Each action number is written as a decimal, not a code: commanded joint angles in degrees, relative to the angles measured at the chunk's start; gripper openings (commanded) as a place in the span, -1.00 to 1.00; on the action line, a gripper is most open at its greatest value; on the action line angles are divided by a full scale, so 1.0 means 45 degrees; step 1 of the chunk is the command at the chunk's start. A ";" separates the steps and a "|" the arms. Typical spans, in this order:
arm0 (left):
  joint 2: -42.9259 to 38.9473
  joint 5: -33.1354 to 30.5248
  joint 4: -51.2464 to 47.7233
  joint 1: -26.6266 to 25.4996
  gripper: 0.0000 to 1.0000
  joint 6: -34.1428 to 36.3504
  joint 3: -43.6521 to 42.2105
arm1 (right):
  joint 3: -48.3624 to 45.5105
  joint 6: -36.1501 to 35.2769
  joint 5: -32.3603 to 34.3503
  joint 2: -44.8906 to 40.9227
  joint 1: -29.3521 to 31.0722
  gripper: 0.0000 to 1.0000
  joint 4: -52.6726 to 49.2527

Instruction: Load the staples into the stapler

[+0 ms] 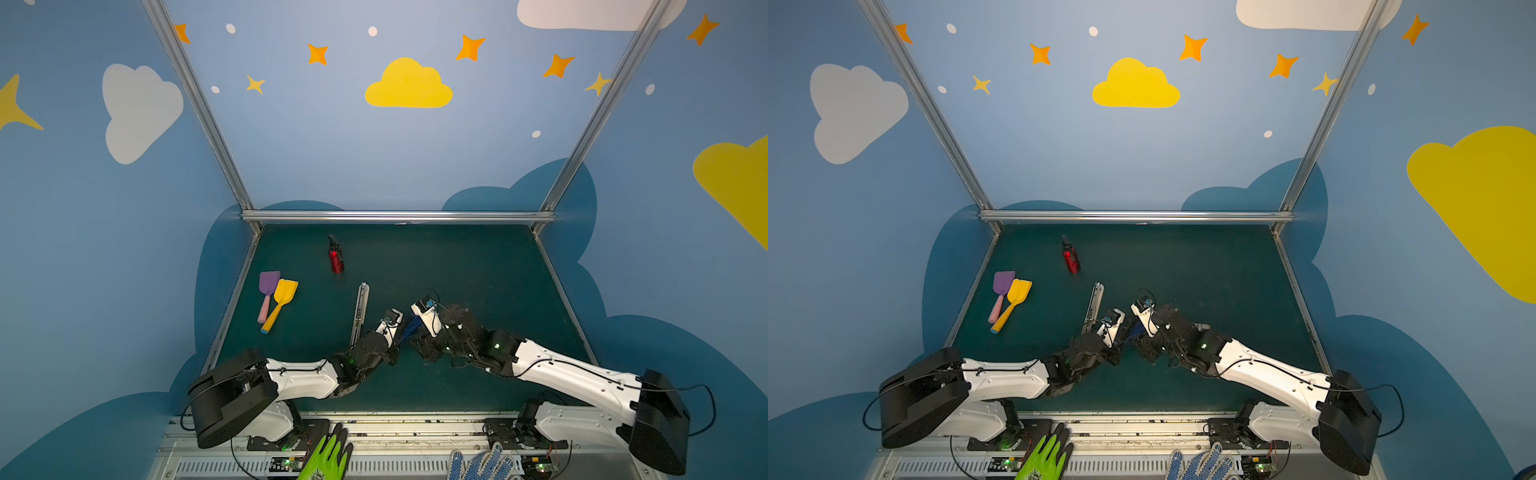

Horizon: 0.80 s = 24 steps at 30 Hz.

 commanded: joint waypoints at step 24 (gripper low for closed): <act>0.5004 -0.2020 0.1044 -0.0647 -0.48 -0.1909 0.2001 | -0.1685 0.2182 0.1887 -0.0761 -0.1949 0.06 0.0531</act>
